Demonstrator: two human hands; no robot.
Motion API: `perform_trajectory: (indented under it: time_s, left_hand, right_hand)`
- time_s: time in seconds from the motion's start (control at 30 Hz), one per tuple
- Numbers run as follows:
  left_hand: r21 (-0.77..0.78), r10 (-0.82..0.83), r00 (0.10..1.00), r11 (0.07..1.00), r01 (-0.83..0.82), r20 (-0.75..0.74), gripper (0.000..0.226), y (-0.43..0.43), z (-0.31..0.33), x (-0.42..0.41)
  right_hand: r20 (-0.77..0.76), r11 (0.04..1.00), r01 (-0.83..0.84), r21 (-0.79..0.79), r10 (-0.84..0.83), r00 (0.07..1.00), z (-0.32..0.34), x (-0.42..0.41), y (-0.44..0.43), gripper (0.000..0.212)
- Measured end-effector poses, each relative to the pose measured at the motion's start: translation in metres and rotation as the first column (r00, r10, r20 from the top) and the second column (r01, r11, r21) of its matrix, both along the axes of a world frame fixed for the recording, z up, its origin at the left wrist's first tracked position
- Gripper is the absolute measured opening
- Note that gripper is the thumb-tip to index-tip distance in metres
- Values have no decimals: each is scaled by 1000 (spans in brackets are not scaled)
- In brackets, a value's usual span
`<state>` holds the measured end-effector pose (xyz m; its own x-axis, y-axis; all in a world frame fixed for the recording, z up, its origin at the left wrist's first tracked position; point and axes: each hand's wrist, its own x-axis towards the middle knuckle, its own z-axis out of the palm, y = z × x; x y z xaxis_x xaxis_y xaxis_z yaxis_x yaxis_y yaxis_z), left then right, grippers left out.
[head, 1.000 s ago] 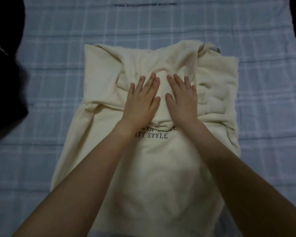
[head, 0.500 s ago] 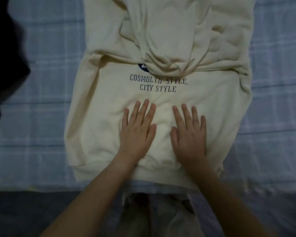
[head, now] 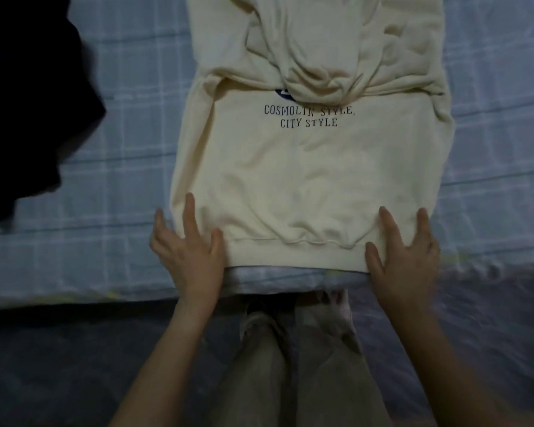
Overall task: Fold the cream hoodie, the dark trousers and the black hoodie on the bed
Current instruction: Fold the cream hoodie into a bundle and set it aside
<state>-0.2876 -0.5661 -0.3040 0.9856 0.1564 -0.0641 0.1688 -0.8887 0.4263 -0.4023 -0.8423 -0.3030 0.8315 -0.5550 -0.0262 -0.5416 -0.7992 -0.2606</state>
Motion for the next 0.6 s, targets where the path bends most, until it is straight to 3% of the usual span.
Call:
perform_trajectory:
  time_s: [0.07, 0.27, 0.37, 0.47, 0.6]
  left_hand:
    - [-182, 86, 996, 979, -91, -32, 74, 8, -3, -9]
    - [-512, -69, 992, 859, 3, -109, 60, 20, -2, -20]
    - [-601, -39, 989, 797, -56, -144, 35, 26, 6, -11]
    - [-747, -23, 992, 661, -75, -120, 34, 31, 28, 6]
    - [-816, -39, 999, 578, 12, -13, 39, 28, 59, 41]
  right_hand:
    - [20, 993, 74, 92, -76, 997, 1, -5, -2, 59]
    - [45, 841, 138, 523, -189, 981, 19, -7, -9, 59]
    - [99, 759, 145, 635, -266, 959, 33, -4, -21, 47]
    - [224, 696, 103, 710, -362, 905, 56, 5, -33, 39]
    - [373, 721, 27, 692, -390, 842, 81, 28, -51, 39]
